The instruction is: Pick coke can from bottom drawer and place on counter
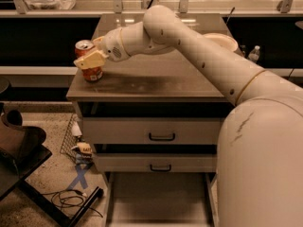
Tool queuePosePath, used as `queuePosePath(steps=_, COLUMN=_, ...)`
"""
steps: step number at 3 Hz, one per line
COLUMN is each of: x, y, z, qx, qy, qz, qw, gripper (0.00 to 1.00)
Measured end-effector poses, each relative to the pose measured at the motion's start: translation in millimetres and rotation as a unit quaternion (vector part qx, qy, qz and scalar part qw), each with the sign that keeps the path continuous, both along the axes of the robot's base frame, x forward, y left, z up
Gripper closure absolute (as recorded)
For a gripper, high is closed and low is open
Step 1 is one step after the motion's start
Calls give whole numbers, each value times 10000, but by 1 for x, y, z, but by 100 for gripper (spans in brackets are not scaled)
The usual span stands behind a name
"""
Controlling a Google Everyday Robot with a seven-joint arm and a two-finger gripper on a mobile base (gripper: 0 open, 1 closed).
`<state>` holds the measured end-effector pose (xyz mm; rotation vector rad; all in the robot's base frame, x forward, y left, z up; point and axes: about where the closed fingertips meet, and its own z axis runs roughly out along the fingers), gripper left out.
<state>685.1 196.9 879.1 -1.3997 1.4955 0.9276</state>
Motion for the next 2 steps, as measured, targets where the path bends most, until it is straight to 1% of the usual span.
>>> queuePosePath(steps=1, x=-2, y=4, z=-1, qx=0, qy=11, qz=31, qw=10000, gripper=0)
queuePosePath(steps=2, x=-2, y=4, z=-1, qx=0, qy=11, qz=31, qw=10000, gripper=0)
